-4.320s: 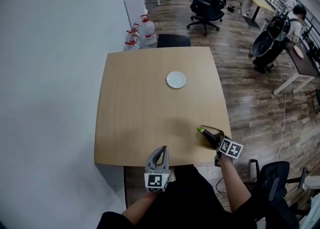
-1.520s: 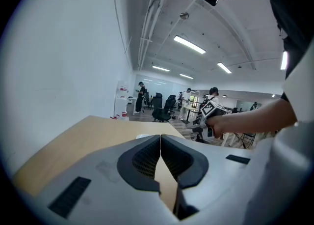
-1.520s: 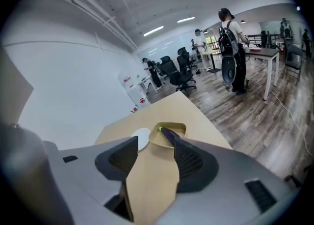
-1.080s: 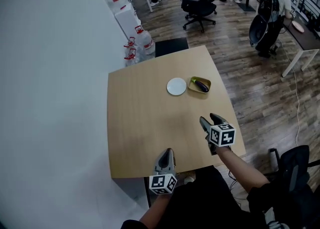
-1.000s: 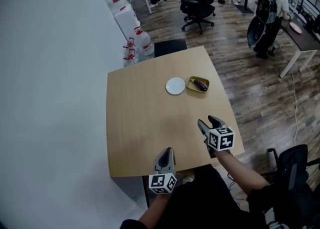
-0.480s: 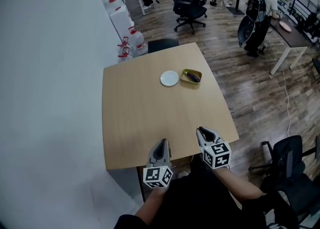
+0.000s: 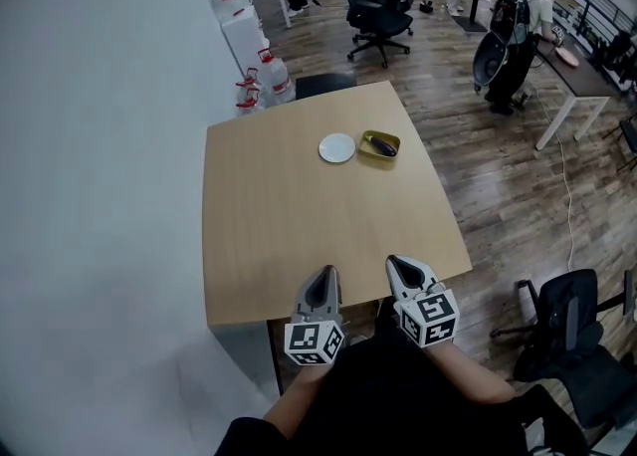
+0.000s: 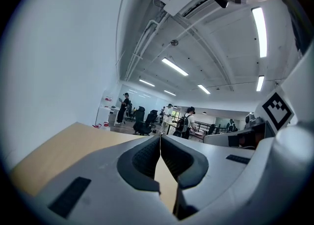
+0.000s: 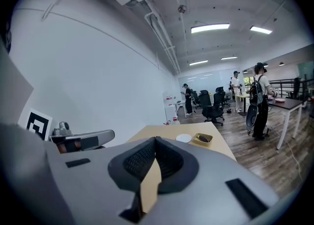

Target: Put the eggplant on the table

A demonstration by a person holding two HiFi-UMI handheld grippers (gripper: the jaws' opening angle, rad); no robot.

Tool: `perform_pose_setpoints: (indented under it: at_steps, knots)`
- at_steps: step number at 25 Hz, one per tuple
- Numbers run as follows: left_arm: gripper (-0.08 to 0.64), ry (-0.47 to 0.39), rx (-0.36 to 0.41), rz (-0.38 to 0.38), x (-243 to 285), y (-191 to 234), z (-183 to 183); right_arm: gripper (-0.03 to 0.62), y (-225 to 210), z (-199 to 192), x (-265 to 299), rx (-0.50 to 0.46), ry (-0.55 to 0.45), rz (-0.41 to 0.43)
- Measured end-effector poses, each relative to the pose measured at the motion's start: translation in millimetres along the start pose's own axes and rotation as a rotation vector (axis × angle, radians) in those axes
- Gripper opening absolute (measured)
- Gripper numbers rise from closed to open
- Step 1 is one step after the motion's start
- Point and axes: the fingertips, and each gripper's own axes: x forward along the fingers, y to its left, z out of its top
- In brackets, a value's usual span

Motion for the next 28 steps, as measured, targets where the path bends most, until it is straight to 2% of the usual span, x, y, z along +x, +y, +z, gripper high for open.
perform_pose_setpoints:
  at_steps: [6, 18, 28]
  knots:
    - [0.015, -0.001, 0.000, 0.030, -6.6, 4.4, 1.4, 0.060, 3.0, -1.0, -3.0, -0.054, -0.015, -0.021]
    - [0.015, -0.003, -0.013, 0.018, -1.7, -4.4, 0.0, 0.060, -8.9, -9.6, -2.4, -0.060, 0.015, -0.058]
    - [0.015, 0.008, -0.040, 0.021, 5.2, 8.0, -6.0, 0.060, -6.4, -12.4, 14.4, -0.060, 0.037, -0.045]
